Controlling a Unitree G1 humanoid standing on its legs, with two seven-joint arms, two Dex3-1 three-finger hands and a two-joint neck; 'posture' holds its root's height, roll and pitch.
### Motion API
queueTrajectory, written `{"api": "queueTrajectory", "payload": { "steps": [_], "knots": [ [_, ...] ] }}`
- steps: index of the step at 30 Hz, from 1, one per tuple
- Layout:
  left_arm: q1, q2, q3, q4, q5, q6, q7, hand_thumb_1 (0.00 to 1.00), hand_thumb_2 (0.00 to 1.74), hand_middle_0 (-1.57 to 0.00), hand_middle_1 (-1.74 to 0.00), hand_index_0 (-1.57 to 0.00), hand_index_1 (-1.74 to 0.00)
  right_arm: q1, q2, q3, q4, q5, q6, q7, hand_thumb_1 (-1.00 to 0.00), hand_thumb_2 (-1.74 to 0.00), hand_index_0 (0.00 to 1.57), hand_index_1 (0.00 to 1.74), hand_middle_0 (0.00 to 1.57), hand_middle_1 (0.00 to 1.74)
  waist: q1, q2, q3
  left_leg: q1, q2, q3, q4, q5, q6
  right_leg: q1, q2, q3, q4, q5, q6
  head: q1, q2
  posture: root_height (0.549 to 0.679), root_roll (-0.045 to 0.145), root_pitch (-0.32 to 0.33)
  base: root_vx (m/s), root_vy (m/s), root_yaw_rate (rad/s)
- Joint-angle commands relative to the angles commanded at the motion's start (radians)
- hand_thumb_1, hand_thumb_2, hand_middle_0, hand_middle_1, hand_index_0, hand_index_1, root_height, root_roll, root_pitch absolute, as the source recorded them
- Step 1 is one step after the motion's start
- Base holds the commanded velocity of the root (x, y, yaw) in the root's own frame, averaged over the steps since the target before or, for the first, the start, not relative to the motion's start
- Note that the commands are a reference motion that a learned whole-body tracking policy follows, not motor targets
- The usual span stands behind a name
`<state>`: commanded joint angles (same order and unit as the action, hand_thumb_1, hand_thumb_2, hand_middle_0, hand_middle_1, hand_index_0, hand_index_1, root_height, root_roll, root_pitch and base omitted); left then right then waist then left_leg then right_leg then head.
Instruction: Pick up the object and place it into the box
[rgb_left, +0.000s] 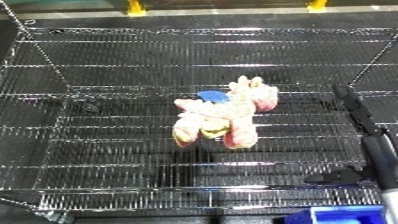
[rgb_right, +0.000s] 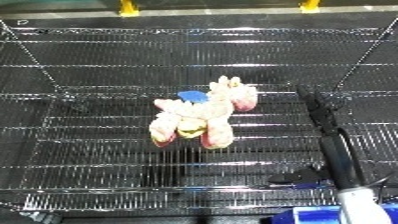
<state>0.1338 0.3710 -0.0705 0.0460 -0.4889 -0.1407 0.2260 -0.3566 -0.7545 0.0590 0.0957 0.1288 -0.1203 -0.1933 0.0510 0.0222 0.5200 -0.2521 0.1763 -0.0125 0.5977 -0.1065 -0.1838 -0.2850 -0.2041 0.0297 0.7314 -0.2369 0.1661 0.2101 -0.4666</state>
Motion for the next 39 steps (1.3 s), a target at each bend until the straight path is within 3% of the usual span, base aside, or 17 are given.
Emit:
{"api": "queueTrajectory", "payload": {
  "steps": [10, 15, 23, 29, 39],
  "knots": [
    [0.009, 0.053, -0.053, 0.014, -0.024, -0.017, 0.000, 1.00, 1.74, -1.57, -1.74, -1.57, -1.74, -0.279, -0.156, 0.213, 0.127, -0.054, 0.024, 0.017, 0.00, 0.00, 0.00, 0.00, 0.00, 0.00, 0.054, 0.011, 0.000, -0.039, -0.010, -0.016, 0.008, 0.008, -0.0035, -0.036, -0.0073, 0.001, 0.005, 0.016, 0.0019, 0.064, -0.006, 0.631, 0.047, -0.159, 0.007, 0.006, 0.049],
    [0.011, 0.080, -0.085, 0.022, -0.026, -0.025, 0.001, 1.00, 1.74, -1.57, -1.74, -1.57, -1.74, -0.449, -0.185, 0.342, 0.259, -0.061, 0.036, 0.022, 0.00, 0.00, 0.00, 0.00, 0.00, 0.00, 0.090, 0.013, -0.002, -0.059, -0.011, -0.023, 0.013, 0.010, -0.0048, -0.054, -0.0070, -0.001, 0.004, 0.024, 0.0000, 0.095, 0.001, 0.631, 0.044, -0.144, 0.005, 0.000, -0.001],
    [0.015, 0.099, -0.099, 0.029, -0.031, -0.035, -0.010, 1.00, 1.74, -1.57, -1.74, -1.57, -1.74, -0.675, -0.154, 0.534, 0.466, -0.101, 0.070, 0.040, 0.00, 0.00, 0.00, 0.00, 0.00, 0.00, 0.107, 0.026, 0.000, -0.110, -0.015, -0.036, 0.016, 0.015, -0.0045, -0.096, -0.0081, -0.005, -0.005, 0.036, 0.0024, 0.148, 0.065, 0.630, 0.034, -0.101, 0.014, 0.012, 0.016],
    [0.024, 0.095, -0.103, 0.024, -0.040, -0.047, -0.012, 1.00, 1.74, -1.57, -1.74, -1.57, -1.74, -0.803, -0.101, 0.650, 0.620, -0.148, 0.100, 0.067, 0.00, 0.00, 0.00, 0.00, 0.00, 0.00, 0.119, 0.040, 0.000, -0.169, -0.019, -0.051, 0.055, 0.004, -0.0015, -0.139, -0.0076, -0.010, 0.013, 0.035, -0.0003, 0.198, 0.091, 0.628, 0.026, -0.070, 0.003, 0.009, 0.045],
    [0.043, 0.105, -0.124, 0.013, -0.051, -0.059, -0.017, 1.00, 1.74, -1.57, -1.74, -1.57, -1.74, -0.840, -0.008, 0.715, 0.854, -0.185, 0.099, 0.103, 0.00, 0.00, 0.00, 0.00, 0.00, 0.00, 0.158, 0.059, 0.000, -0.250, -0.025, -0.074, 0.099, -0.001, 0.0030, -0.200, -0.0099, -0.019, 0.036, 0.043, -0.0004, 0.276, 0.117, 0.622, 0.013, -0.033, -0.003, 0.006, 0.061]
  ]
}}
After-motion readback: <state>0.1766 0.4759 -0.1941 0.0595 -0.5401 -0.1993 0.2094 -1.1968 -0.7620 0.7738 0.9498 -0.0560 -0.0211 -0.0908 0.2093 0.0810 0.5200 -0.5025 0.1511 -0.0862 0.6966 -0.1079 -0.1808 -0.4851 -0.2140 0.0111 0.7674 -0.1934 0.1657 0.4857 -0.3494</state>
